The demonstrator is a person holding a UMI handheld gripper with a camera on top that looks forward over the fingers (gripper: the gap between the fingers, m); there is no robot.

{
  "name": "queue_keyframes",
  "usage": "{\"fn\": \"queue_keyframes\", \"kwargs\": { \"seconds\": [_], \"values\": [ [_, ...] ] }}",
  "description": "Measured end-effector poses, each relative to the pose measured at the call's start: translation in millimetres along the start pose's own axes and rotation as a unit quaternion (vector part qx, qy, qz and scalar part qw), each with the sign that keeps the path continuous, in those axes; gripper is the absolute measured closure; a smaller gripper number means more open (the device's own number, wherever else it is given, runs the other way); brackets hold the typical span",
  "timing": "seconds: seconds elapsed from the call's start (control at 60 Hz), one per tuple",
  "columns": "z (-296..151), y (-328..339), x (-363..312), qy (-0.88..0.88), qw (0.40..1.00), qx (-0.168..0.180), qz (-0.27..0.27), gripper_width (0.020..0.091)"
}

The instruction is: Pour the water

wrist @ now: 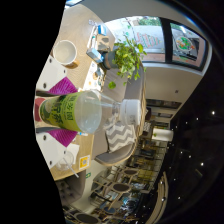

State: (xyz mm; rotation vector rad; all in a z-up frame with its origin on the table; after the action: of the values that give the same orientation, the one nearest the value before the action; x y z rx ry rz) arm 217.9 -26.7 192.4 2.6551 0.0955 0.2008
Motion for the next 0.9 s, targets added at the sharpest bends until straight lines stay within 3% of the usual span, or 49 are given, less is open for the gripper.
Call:
{"fn": "queue_keyframes", "kwargs": {
  "seconds": [0.383, 0.417, 0.6, 0.667, 0.717, 0.817, 0.9],
  "values": [
    [103, -50, 0, -0.072, 0.996, -0.033, -0.034, 0.0684],
    [101, -49, 1, -0.071, 0.997, -0.009, -0.033, 0.0672],
    [106, -43, -5, -0.057, 0.998, 0.015, -0.020, 0.0615],
    [106, -44, -4, -0.058, 0.998, 0.009, -0.016, 0.0576],
    [114, -45, -4, -0.061, 0.998, -0.019, -0.013, 0.0544],
    [122, -33, -5, -0.063, 0.996, -0.056, -0.001, 0.0246],
    [124, -8, 1, -0.053, 0.994, -0.091, 0.033, 0.0251]
  ]
}}
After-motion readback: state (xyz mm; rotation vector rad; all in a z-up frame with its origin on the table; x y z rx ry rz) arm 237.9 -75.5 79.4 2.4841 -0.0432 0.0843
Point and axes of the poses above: the point between the fingertips, and its own axes, seen from behind it with the camera up: x to the right, z down, y backward, against the way the camera looks, the point moved 5 cm from there along y, backward, against the way the camera looks, and after that the axes turned 3 degrees about z, right-handed, at the moved point
